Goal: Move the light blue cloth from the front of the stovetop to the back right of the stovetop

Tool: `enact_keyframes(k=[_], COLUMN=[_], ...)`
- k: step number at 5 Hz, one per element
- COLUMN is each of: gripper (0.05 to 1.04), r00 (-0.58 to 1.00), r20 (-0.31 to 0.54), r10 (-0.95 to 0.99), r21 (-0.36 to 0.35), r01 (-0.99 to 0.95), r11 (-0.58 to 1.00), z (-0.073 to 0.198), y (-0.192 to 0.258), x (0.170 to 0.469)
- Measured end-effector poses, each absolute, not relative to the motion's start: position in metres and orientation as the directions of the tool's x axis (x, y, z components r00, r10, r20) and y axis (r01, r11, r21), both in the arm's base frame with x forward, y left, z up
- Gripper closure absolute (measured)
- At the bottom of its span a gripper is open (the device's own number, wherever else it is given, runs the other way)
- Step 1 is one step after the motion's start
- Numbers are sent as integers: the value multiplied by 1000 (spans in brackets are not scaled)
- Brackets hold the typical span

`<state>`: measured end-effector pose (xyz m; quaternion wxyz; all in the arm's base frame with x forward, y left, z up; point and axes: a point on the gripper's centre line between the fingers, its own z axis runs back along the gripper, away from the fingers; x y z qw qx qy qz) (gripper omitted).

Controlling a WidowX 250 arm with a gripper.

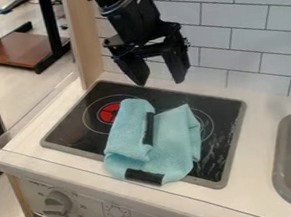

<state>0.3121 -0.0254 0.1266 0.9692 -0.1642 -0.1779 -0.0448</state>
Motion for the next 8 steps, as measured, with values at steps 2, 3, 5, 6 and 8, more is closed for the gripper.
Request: enact_keyframes(k=[2, 3, 5, 6, 8], gripper=[84, 84, 84, 84, 84], r00=[952, 950, 974, 990, 994], r20=[306, 308, 222, 135, 103], r10=[12, 42, 47, 47, 47], r21=[-261, -193, -102, -99, -139], r01=[72, 20, -25, -34, -33], r11=[963, 981, 994, 994, 990], z=[105, 95, 57, 36, 15], y=[-16, -4, 8, 8, -3], x=[303, 302, 296, 294, 299])
